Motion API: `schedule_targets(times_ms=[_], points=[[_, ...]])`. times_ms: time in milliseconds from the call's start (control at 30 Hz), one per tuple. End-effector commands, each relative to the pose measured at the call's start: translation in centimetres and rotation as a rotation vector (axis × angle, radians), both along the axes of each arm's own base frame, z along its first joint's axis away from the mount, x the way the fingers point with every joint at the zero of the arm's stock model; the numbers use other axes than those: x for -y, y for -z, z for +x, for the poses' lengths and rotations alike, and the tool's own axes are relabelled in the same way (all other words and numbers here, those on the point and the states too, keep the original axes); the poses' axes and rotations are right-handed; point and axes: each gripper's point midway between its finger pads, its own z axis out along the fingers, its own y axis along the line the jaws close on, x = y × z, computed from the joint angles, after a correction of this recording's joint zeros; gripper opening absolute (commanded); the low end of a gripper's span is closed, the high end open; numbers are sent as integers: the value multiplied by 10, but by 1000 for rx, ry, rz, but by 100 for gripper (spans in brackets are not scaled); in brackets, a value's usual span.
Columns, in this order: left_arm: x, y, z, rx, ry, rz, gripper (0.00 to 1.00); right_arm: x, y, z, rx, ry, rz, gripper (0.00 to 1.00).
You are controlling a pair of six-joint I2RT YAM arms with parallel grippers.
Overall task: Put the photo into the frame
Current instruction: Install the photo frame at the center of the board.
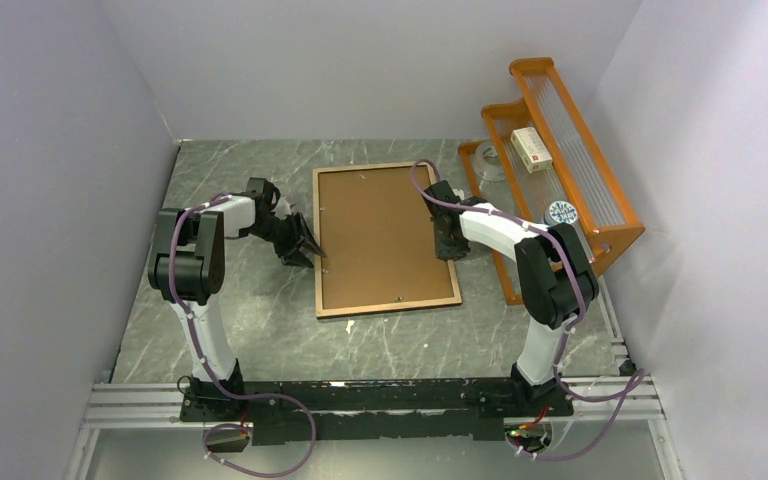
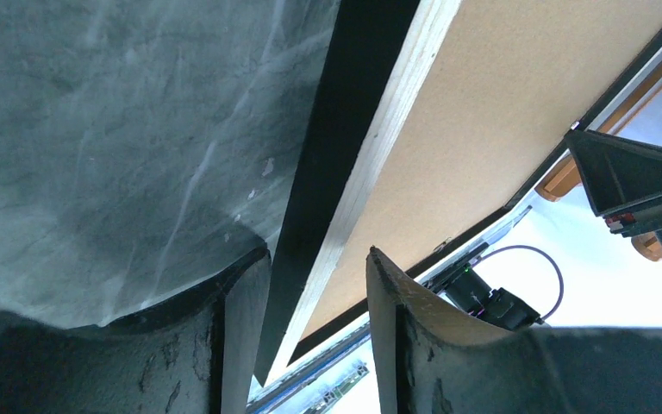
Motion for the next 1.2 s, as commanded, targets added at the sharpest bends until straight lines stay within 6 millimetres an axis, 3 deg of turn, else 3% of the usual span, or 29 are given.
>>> schedule_targets(times_ms=[0, 167, 300, 367, 500, 633, 700, 833, 1000, 1167], points=[[-9, 19, -11, -36, -4, 71, 52, 0, 3, 12, 26, -19, -20, 25], [-8, 19, -10, -35, -3, 70, 51, -2, 4, 16, 33, -25, -23, 18], [-9, 17, -10, -32, -2, 74, 51, -4, -1, 20, 53, -9, -6, 18], [-10, 17, -11, -33, -2, 79, 51, -4, -9, 19, 65, 2, 5, 26], [-15, 14, -12, -31, -5, 113, 55, 1, -35, 7, 79, 43, 20, 53], [-20, 14, -20, -39, -7, 143, 56, -5, -58, -9, 95, 52, 89, 61], [-19, 13, -23, -42, -10, 133, 56, -19, -63, -17, 87, 14, 142, 61], [-13, 10, -32, -52, -10, 92, 55, -67, -61, -40, 36, -108, 249, 60], [-11, 14, -44, -73, -11, 72, 46, -128, -48, -67, -55, -252, 411, 34], [-12, 17, -50, -76, -8, 76, 42, -155, -38, -82, -100, -317, 439, 25]])
